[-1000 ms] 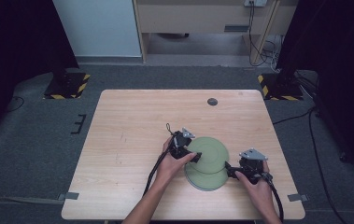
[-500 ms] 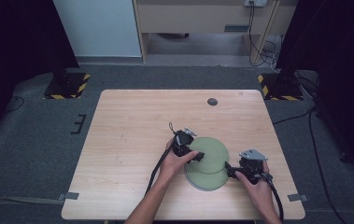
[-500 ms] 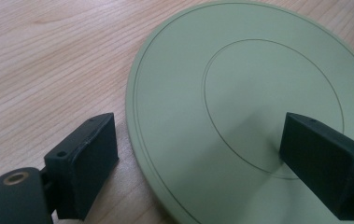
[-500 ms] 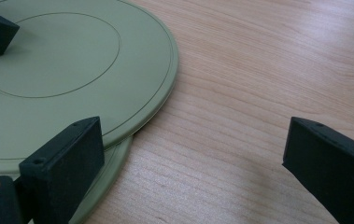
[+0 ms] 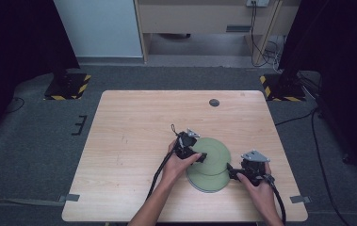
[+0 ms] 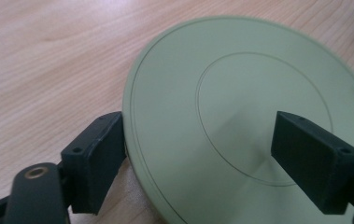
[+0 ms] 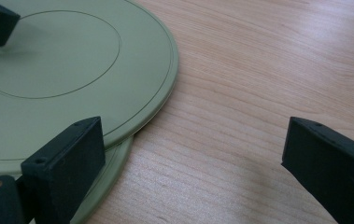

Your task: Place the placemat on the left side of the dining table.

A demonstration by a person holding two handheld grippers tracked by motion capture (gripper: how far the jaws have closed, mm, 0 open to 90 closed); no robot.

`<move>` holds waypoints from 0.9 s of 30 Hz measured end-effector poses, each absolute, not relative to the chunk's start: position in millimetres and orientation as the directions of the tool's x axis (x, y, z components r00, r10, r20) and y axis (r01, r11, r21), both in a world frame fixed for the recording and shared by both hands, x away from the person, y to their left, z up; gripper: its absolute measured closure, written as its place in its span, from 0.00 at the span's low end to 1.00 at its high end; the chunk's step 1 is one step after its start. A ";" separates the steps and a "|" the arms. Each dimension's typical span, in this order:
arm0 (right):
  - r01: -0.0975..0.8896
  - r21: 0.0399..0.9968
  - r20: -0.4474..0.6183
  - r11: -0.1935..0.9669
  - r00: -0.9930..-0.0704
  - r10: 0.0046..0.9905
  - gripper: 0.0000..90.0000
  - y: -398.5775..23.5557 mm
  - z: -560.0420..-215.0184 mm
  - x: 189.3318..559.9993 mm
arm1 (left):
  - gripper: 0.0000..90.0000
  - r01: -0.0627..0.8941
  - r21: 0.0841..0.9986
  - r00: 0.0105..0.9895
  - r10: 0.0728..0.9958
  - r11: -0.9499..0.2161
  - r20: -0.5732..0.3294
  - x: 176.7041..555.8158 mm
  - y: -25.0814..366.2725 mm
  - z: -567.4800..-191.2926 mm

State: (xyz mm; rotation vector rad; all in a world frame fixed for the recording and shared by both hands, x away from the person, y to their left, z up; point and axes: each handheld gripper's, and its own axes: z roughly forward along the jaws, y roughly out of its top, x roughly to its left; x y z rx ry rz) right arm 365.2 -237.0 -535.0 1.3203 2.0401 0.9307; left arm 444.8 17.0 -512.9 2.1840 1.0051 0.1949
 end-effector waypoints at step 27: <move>0.558 0.781 -0.065 0.280 -0.374 0.925 0.06 -236.9 -535.1 365.6 | 0.72 0.522 0.752 0.699 0.708 -0.402 -0.106 430.3 21.1 -482.7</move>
